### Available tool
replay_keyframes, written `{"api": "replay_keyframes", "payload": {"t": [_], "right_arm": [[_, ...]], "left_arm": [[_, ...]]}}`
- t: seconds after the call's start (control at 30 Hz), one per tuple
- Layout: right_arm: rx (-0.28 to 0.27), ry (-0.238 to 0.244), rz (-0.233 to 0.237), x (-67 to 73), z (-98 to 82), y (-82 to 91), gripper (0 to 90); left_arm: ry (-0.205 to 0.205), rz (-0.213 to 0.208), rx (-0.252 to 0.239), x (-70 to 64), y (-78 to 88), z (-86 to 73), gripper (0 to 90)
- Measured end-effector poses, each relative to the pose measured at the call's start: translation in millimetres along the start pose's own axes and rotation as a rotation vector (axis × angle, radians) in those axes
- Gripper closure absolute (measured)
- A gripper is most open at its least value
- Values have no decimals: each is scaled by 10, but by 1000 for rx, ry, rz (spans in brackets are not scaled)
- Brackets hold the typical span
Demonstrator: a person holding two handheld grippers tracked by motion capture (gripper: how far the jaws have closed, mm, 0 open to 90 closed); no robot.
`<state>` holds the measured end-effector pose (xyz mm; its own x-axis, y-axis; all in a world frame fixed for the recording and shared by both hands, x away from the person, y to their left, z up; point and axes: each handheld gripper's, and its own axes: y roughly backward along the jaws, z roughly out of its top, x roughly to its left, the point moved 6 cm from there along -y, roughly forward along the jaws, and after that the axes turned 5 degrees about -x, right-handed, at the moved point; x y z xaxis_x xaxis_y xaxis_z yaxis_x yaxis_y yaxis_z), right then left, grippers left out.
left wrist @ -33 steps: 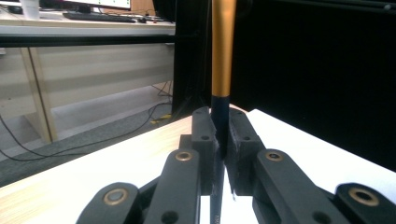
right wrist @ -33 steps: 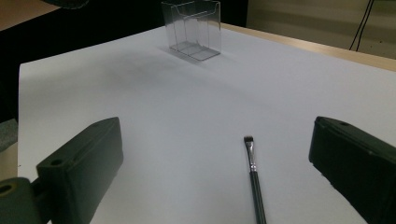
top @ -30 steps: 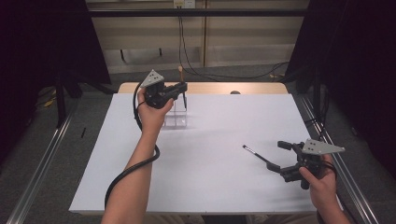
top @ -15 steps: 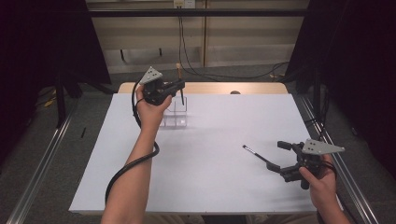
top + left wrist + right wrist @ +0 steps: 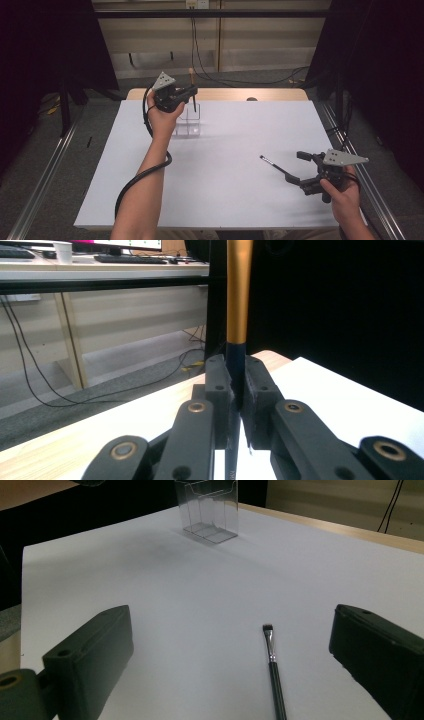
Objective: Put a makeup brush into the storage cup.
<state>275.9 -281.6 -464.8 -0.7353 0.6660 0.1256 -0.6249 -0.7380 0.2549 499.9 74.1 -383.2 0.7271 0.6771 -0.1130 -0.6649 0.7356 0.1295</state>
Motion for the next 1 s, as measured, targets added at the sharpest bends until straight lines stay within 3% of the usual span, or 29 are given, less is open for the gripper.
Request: {"api": "replay_keyframes", "payload": {"t": [1.0], "right_arm": [[-3,3,7,6,12,5,40]], "left_arm": [[0,33,30,29,-56,-207,833]]}}
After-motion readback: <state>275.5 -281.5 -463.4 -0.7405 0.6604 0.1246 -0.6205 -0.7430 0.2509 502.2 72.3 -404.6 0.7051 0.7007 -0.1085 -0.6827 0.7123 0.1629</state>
